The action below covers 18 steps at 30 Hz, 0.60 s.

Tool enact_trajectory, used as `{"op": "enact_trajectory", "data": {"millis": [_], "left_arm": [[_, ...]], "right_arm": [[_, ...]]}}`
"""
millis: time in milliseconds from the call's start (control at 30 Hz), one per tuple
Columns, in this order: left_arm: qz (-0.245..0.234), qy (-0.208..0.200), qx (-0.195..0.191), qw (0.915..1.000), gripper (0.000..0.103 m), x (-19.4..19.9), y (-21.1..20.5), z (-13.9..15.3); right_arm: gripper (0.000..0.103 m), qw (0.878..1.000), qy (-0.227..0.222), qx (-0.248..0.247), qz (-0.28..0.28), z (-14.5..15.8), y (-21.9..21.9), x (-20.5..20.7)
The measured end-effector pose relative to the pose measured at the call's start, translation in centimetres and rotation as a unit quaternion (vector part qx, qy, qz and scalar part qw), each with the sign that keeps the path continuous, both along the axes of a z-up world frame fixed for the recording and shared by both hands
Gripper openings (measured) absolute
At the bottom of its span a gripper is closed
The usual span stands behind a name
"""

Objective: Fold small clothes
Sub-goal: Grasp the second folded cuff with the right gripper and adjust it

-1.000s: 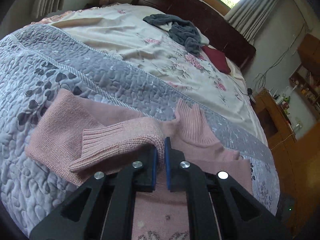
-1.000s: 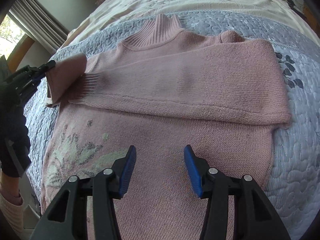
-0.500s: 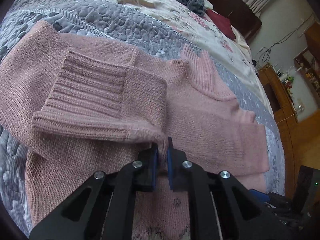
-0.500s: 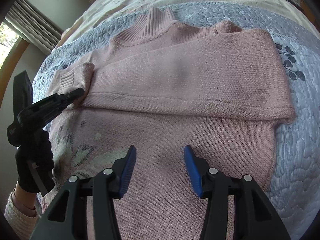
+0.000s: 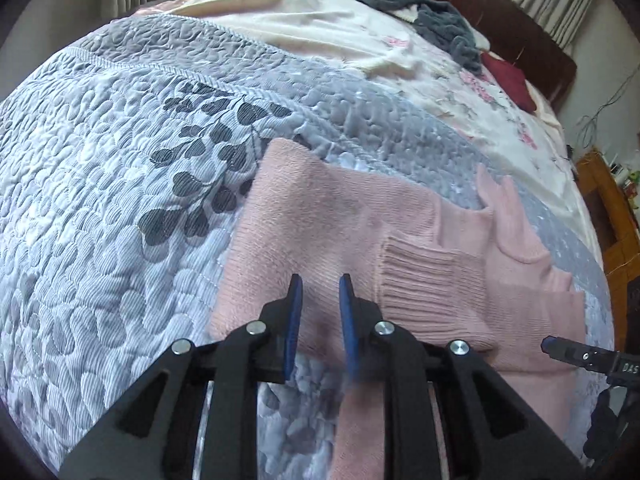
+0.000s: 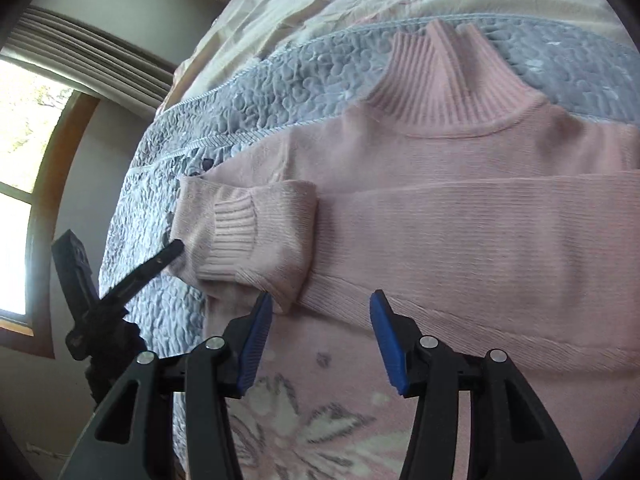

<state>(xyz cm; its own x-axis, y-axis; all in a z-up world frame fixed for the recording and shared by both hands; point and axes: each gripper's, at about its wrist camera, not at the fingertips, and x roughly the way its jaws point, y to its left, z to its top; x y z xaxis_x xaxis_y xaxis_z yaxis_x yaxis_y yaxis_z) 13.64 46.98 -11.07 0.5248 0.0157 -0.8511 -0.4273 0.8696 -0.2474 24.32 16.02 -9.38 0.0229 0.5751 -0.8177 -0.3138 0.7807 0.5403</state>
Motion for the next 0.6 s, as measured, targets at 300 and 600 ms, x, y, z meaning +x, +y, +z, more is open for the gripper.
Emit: {"op": "enact_trajectory", "data": {"millis": [300, 600], "left_arm": [[-0.006, 0.016, -0.017, 0.9997, 0.016, 0.0, 1.0, -2.4], [-0.021, -0.007, -0.004, 0.9997, 0.016, -0.7, -0.4, 0.5]], "right_arm": [[0.043, 0.998, 0.062, -0.013, 0.003, -5.4, 6.4, 1.5], [0.012, 0.999, 0.007, 0.031, 0.021, -0.6, 3.4, 0.9]]}}
